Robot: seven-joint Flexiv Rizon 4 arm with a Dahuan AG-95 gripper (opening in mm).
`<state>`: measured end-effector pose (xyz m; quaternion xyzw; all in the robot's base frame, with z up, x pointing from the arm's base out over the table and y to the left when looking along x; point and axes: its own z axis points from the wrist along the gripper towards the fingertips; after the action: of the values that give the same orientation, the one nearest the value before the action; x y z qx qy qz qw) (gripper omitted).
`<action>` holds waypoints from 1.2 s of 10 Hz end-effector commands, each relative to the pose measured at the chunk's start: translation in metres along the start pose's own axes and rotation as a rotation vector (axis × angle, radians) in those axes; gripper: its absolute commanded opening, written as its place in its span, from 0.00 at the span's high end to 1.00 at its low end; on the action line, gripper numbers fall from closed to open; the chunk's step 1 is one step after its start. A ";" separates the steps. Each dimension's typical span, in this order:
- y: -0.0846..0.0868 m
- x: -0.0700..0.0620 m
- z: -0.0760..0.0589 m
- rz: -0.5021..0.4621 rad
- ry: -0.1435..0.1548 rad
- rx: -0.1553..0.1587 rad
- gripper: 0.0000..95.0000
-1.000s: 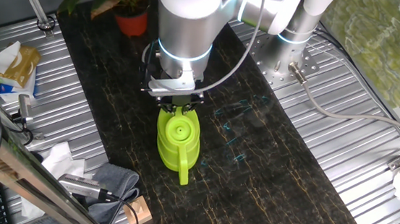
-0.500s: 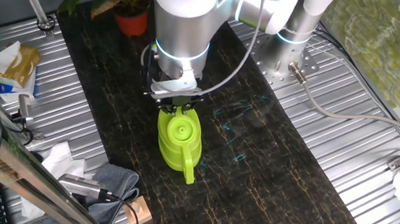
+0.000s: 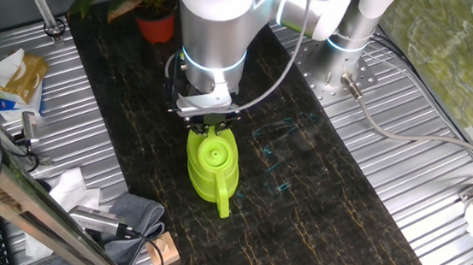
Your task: Water the plant
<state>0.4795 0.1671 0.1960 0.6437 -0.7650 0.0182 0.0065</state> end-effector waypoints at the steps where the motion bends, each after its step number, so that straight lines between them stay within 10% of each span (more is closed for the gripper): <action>1: 0.000 0.000 0.000 -0.050 0.005 -0.001 1.00; 12: 0.007 -0.008 -0.032 0.312 -0.005 -0.016 1.00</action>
<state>0.4746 0.1748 0.2105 0.5348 -0.8448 0.0143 0.0065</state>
